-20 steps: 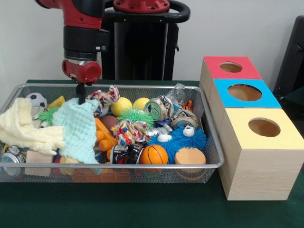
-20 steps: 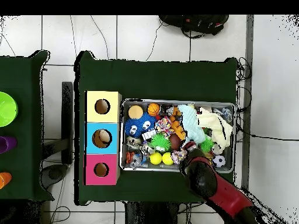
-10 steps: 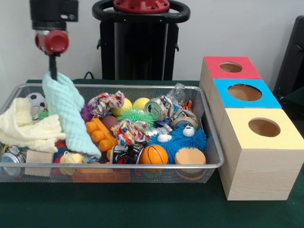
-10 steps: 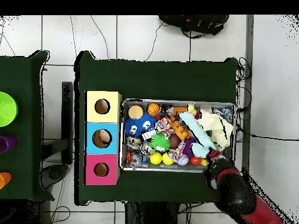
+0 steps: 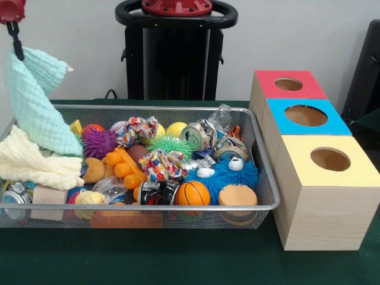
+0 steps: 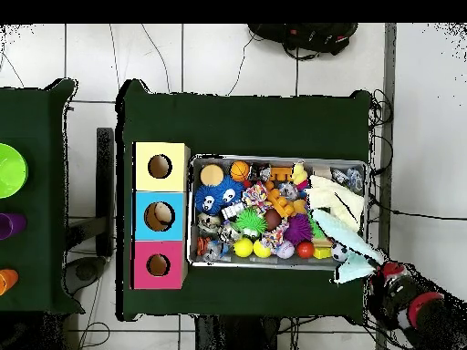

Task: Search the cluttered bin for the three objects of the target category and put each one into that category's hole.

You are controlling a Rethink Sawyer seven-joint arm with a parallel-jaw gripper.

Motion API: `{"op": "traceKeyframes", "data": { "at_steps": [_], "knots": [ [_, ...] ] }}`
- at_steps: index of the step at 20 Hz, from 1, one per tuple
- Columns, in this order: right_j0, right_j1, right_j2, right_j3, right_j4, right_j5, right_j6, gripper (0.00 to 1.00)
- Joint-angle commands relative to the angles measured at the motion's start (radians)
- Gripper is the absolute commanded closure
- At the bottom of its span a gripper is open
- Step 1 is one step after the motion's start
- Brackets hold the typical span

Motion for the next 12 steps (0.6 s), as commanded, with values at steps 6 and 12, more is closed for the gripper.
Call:
{"op": "traceKeyframes", "data": {
  "at_steps": [6,12],
  "knots": [
    [0.039,0.024,0.144,-0.063,-0.100,-0.038,-0.099,1.00],
    [0.079,0.007,0.120,-0.047,-0.122,-0.072,-0.046,1.00]
  ]
}}
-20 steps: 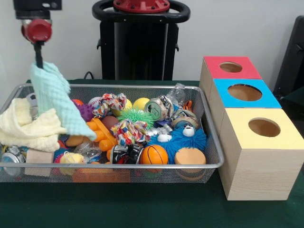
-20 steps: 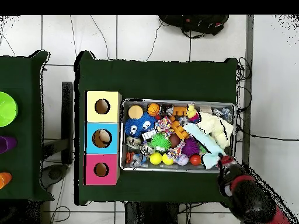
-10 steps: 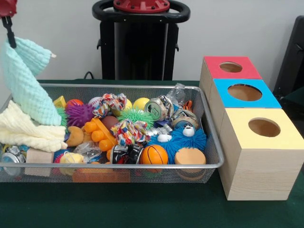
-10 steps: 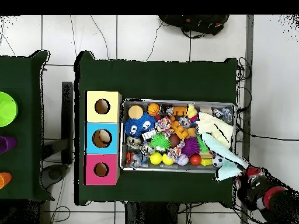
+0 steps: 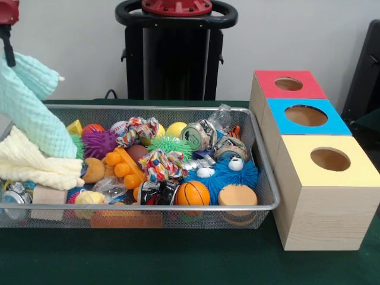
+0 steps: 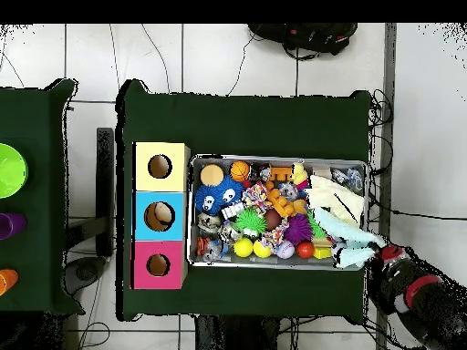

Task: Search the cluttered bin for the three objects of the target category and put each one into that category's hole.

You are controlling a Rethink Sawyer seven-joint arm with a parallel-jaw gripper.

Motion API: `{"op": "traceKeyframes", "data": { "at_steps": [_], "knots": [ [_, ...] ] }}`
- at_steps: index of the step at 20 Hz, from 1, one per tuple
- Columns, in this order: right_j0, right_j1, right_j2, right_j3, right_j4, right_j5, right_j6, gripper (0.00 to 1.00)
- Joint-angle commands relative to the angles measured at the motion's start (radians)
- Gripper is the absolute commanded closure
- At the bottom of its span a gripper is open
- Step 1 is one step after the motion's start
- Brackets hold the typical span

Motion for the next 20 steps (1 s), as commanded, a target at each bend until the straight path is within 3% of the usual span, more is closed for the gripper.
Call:
{"op": "traceKeyframes", "data": {
  "at_steps": [1,7,8,20],
  "knots": [
    [0.054,-0.005,0.056,-0.009,-0.070,-0.036,-0.040,1.00],
    [0.098,-0.023,0.015,-0.006,-0.095,-0.062,-0.003,1.00],
    [0.103,-0.026,0.011,-0.003,-0.098,-0.066,0.002,0.00],
    [0.163,-0.038,-0.038,0.015,-0.119,-0.113,0.048,0.00]
  ]
}}
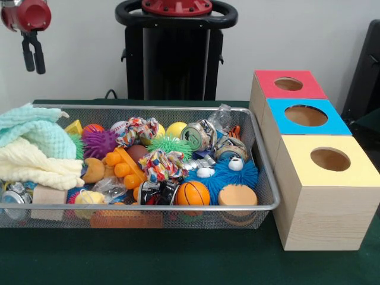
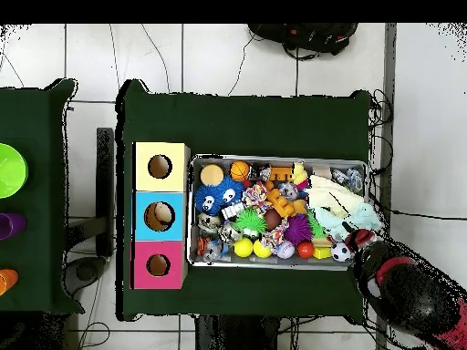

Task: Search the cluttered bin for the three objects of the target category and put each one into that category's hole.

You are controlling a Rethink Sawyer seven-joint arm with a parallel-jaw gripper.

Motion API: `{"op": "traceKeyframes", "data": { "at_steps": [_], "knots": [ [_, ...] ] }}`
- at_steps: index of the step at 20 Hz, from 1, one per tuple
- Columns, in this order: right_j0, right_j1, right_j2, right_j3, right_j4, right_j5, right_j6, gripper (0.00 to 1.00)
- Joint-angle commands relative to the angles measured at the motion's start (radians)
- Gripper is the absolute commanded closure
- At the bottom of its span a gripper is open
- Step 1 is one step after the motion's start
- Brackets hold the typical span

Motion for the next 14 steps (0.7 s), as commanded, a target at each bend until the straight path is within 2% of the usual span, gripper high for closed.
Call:
{"op": "traceKeyframes", "data": {
  "at_steps": [1,4,5,7,9,11,14],
  "knots": [
    [0.039,-0.009,-0.040,0.018,-0.067,-0.082,0.051,0.00],
    [0.093,-0.012,-0.079,0.005,-0.066,-0.089,0.079,0.00],
    [0.152,-0.006,-0.119,-0.003,-0.063,-0.108,0.123,0.00],
    [0.319,0.045,-0.239,-0.040,-0.038,-0.188,0.240,0.00],
    [0.460,0.116,-0.342,-0.094,0.021,-0.262,0.306,0.00],
    [0.554,0.185,-0.408,-0.140,0.094,-0.327,0.327,0.00],
    [0.652,0.276,-0.488,-0.187,0.189,-0.419,0.316,0.00]
  ]
}}
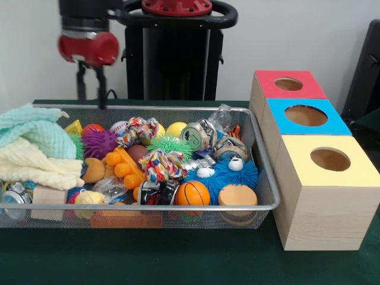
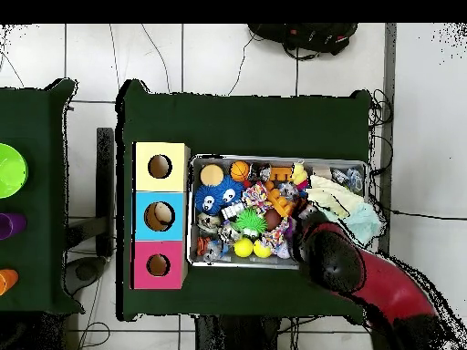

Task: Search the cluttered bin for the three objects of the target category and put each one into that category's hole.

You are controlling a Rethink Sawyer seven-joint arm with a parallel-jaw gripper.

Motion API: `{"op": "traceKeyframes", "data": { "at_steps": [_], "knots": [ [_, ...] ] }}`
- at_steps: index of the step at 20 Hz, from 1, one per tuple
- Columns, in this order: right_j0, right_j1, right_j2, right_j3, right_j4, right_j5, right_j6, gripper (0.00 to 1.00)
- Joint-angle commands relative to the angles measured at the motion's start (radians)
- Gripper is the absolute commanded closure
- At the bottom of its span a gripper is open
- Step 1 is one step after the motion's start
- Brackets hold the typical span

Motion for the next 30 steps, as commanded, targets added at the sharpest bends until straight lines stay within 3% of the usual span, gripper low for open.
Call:
{"op": "traceKeyframes", "data": {
  "at_steps": [1,7,11,21,30],
  "knots": [
    [0.189,0.200,-0.210,-0.128,0.145,-0.192,0.308,0.00],
    [0.217,0.272,-0.241,-0.115,0.202,-0.311,0.231,0.00],
    [0.194,0.287,-0.223,-0.085,0.182,-0.369,0.202,0.00],
    [0.219,0.346,-0.231,-0.017,0.154,-0.533,0.242,0.00],
    [0.230,0.329,-0.205,0.074,0.134,-0.571,0.257,0.00]
  ]
}}
